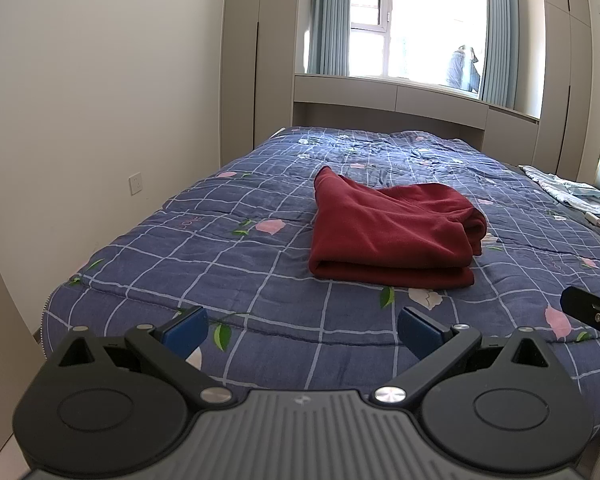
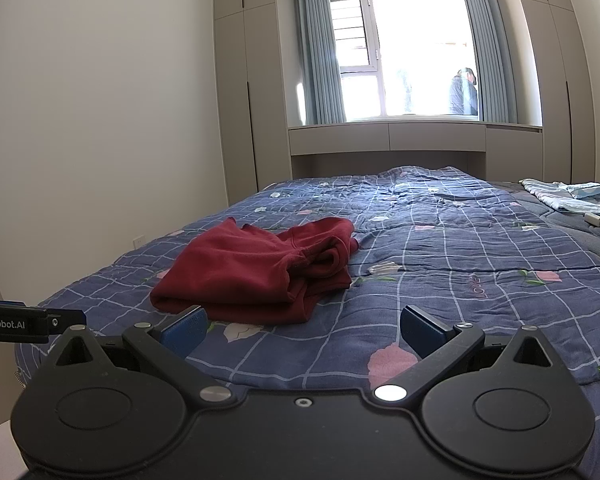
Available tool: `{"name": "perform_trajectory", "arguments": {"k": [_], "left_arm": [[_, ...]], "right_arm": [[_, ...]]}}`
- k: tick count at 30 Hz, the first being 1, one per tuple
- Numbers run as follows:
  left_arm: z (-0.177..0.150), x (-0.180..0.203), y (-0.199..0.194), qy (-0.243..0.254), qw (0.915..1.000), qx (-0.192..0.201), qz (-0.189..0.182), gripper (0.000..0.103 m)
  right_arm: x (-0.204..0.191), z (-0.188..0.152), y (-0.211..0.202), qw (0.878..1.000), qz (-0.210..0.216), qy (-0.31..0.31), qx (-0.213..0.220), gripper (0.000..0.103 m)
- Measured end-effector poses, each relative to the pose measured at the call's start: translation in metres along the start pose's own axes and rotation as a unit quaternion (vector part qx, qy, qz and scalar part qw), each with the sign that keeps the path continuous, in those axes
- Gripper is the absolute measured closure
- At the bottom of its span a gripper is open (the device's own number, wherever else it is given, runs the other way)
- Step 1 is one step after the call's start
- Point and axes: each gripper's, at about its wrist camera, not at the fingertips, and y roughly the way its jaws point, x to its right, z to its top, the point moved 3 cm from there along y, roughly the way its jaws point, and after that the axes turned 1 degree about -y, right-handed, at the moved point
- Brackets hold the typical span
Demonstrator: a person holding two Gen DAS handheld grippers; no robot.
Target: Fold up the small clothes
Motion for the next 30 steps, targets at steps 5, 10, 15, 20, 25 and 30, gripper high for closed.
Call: {"name": "perform_trajectory", "arguments": {"k": [5, 10, 15, 20, 25, 30], "left_arm": [[-0.0001, 0.0002, 0.0004, -0.001, 1.0000, -0.003, -0.003, 0.000], [-0.0003, 0.0024, 0.0001, -0.002, 1.0000, -0.005, -0.005, 0.000], [0.0001, 0.0012, 0.0017, -0.011, 0.9998, -0.019, 0.001, 0.000], [-0.0002, -0.0009, 0.0017, -0.013, 0.9995, -0.019, 0.021, 0.000], [-0.0004, -0.0042, 0.0024, -0.020, 0.9993, -0.022, 0.023, 0.000], [-0.0010, -0.0032, 0.0026, -0.016, 0.9993, -0.023, 0.024, 0.000]], "right_arm": [[-0.0002, 0.0003, -0.0002, 1.000, 0.000, 0.000, 0.000, 0.001], [-0.0003, -0.0005, 0.0003, 1.000, 0.000, -0.001, 0.000, 0.001], [-0.0003, -0.0004, 0.0001, 1.000, 0.000, -0.001, -0.001, 0.001], [-0.0004, -0.0001, -0.0002, 1.000, 0.000, -0.001, -0.001, 0.001], [-0.0006, -0.0007, 0.0003, 1.000, 0.000, 0.000, -0.002, 0.001], [-0.0009, -0.0029, 0.0005, 1.000, 0.002, 0.000, -0.002, 0.001]]}}
